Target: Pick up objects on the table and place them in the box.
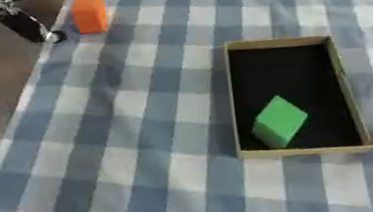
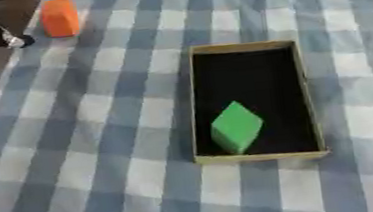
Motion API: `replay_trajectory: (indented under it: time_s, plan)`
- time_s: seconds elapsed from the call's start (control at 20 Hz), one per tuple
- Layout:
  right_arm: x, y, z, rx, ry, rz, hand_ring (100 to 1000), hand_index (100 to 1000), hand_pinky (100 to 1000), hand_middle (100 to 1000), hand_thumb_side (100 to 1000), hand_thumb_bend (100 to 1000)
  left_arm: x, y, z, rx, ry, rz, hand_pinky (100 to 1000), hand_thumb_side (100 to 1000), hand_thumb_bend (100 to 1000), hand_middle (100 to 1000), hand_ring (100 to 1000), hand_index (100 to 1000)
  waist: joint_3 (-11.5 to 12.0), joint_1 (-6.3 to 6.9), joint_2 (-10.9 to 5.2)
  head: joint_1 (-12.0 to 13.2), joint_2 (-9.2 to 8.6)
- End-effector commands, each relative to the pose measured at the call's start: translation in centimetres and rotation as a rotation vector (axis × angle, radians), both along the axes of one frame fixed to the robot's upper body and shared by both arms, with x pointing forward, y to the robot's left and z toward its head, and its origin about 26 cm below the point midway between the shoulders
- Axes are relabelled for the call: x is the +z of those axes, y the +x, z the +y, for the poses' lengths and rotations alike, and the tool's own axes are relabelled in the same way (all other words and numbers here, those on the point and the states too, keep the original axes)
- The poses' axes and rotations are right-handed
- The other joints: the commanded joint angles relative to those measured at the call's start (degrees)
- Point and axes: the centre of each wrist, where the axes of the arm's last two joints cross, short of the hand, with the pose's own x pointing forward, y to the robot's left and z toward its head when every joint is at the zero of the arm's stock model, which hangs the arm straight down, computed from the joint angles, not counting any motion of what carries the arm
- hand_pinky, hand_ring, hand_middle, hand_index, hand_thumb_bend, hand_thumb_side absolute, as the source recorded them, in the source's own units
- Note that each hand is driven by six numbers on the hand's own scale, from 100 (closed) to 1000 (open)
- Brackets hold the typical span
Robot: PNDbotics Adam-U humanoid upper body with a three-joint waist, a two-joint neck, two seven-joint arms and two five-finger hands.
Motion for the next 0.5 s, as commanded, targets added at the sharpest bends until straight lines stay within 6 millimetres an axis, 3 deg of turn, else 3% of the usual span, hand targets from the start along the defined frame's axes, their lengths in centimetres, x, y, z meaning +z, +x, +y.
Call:
replay_trajectory:
  time_s: [0.05,0.5]
  plan:
    - [1.09,-0.53,-0.19,-0.002,-0.03,-0.031,772,791,798,769,1000,100,1.9,-0.75,0.6,0.021,0.004,-0.065,855,100,479,891,929,938,-0.15,0.36,-1.21,0.4,-1.06]
    - [1.38,-0.51,-0.04,0.008,-0.028,-0.043,770,790,797,767,1000,100,0.94,0.06,0.35,0.043,0.031,-0.018,848,100,460,889,930,933,-1.07,0.26,-0.22,1.32,-2.41]
